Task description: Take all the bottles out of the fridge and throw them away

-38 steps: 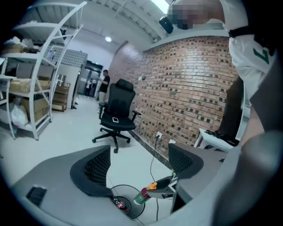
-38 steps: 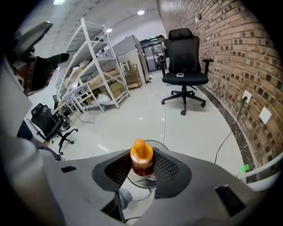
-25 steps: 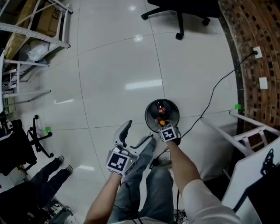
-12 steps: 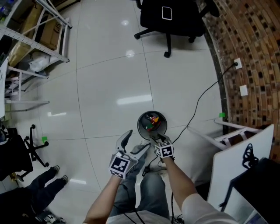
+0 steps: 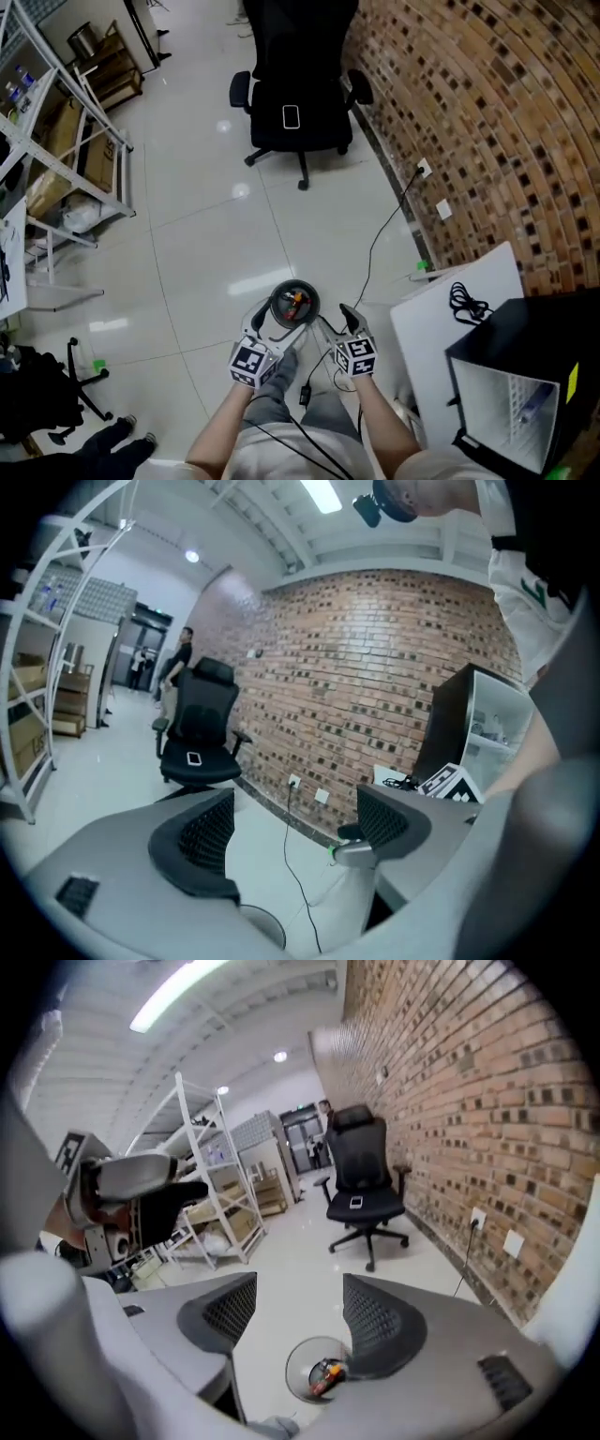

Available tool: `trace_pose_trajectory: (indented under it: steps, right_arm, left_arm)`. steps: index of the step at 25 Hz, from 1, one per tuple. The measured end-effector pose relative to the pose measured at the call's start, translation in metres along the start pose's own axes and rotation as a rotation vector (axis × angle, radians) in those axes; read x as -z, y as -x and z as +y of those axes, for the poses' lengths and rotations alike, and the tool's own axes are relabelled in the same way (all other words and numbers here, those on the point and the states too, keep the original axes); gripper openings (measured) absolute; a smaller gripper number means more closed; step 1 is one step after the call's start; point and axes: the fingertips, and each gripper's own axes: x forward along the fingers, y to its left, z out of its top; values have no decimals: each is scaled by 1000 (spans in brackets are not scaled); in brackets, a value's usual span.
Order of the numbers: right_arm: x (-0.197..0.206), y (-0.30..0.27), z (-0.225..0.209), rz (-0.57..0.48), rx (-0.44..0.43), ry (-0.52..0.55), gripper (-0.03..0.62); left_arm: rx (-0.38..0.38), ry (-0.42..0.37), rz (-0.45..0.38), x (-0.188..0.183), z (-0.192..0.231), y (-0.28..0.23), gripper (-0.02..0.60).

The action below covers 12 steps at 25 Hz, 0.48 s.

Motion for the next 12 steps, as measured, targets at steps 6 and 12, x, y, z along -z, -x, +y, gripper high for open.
trace_pose_trajectory:
  steps: [6, 12]
  right_arm:
    - [-121, 147, -17, -354, 159, -99, 316]
    - [-160, 306, -41, -618, 424, -96, 333]
  left_arm:
    - [174, -150, -50, -85, -71, -2, 403]
    - [440, -224, -124, -155, -190, -25, 402]
